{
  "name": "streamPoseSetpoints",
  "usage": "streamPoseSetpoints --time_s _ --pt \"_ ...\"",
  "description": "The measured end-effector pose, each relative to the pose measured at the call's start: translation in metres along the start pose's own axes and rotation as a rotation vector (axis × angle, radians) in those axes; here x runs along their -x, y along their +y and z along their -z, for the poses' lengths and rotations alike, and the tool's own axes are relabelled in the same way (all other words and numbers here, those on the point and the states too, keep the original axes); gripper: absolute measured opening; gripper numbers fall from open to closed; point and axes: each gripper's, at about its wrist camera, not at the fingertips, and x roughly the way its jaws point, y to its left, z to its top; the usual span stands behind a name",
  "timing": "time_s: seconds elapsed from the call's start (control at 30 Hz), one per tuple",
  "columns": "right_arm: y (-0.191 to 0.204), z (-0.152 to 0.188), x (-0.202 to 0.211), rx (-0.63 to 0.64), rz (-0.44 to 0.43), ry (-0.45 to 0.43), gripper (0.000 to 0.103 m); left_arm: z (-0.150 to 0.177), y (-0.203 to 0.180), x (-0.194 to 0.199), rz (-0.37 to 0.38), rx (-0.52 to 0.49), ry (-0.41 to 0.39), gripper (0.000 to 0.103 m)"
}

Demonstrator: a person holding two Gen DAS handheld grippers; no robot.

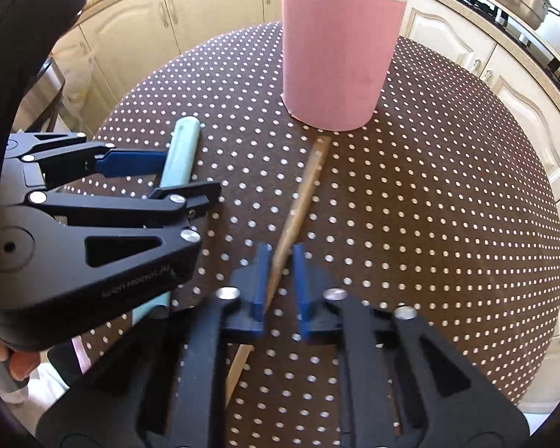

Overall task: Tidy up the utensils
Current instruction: 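Close the right tool on the last chopstick while the left tool grasps the light-blue knife, then lift the knife and chopstick up over the pink cup and lower them in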

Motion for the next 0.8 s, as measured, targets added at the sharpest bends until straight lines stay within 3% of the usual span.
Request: streamPoseSetpoints --time_s 0.03,0.2,0.37,0.8 --pt "-0.003 0.001 -0.001 -0.003 -0.006 0.005 0.008 0.0 -0.001 0.001 0.001 0.0 -0.008 0.032" --pt "-0.018 0.007 0.001 -0.043 -0.017 -0.015 0.006 0.006 0.01 0.009 0.075 0.038 -0.031 0.021" --pt "-0.027 0.016 0.015 -0.089 -0.043 -0.11 0.006 0.018 0.023 0.027 0.194 0.055 -0.107 0.02" --pt "-0.055 0.033 0.108 -0.225 -0.078 -0.62 0.006 0.031 0.057 0.115 0.341 0.077 -0.5 0.019"
